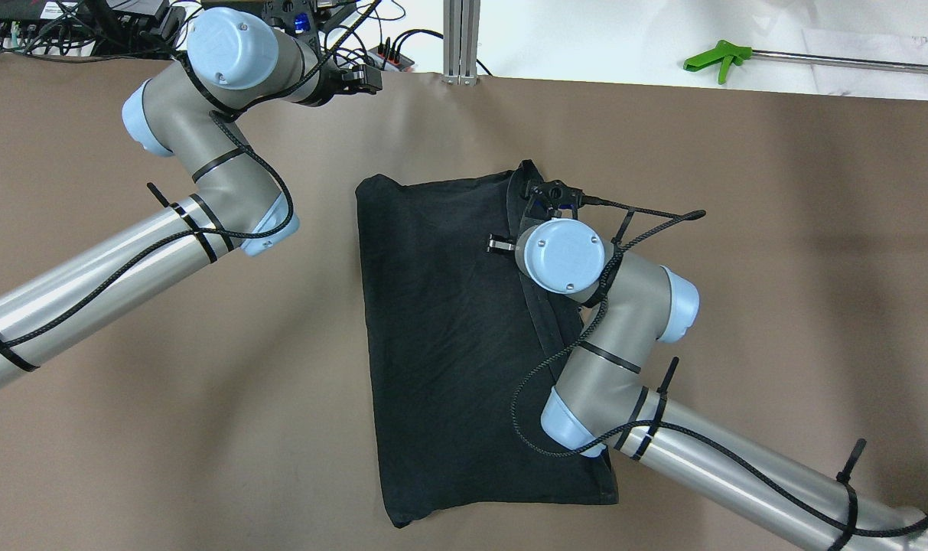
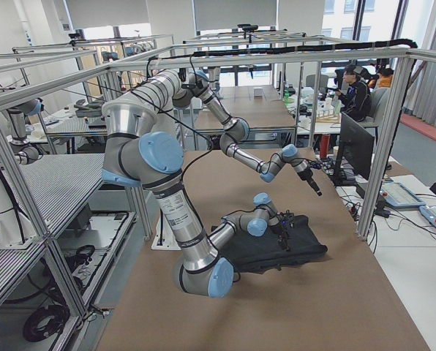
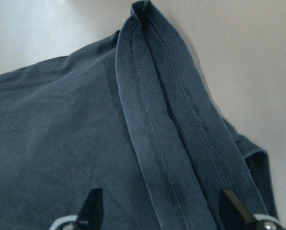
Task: Fold clothes
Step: 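Pinch the far corner of the shirt with the right gripper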
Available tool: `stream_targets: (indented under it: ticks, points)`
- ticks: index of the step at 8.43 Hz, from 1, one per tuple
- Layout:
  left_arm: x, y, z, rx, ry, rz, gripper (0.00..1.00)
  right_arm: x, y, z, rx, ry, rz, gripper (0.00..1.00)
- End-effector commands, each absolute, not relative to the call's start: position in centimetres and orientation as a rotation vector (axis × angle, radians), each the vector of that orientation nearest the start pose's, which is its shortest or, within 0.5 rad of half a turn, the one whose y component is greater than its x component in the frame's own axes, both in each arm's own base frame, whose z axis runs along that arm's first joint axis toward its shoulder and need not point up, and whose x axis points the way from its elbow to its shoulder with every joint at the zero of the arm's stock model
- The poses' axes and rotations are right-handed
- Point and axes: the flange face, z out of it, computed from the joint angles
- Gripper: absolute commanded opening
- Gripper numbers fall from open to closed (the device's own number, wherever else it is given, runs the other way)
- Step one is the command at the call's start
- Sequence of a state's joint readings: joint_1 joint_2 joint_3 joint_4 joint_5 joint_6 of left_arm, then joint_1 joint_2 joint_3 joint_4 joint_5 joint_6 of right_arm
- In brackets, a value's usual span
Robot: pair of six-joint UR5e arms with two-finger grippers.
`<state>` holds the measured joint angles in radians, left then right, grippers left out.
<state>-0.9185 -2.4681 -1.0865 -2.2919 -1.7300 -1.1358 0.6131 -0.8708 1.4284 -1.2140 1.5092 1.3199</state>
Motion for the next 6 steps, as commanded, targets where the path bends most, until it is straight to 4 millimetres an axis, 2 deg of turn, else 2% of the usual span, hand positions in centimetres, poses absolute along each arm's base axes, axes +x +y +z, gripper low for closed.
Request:
stream_targets:
  ticks: [1, 3, 5, 6]
  points:
    - [40.1, -72.9, 22.5, 0.597, 0.97, -0.332, 0.94, -55.3, -58.1, 26.2, 0.497, -0.711, 0.362, 0.83]
    - [40.1, -73.0, 22.6, 0.595, 0.969, -0.33, 0.94, -54.3, -59.9, 26.4, 0.534, -0.669, 0.326, 0.76]
    - [40.0, -73.0, 22.6, 0.596, 0.969, -0.332, 0.94, -56.7, -62.3, 24.4, 0.565, -0.625, 0.335, 0.71]
    - [39.7, -73.2, 22.7, 0.598, 0.964, -0.333, 0.94, -56.9, -62.4, 24.2, 0.565, -0.623, 0.335, 0.7]
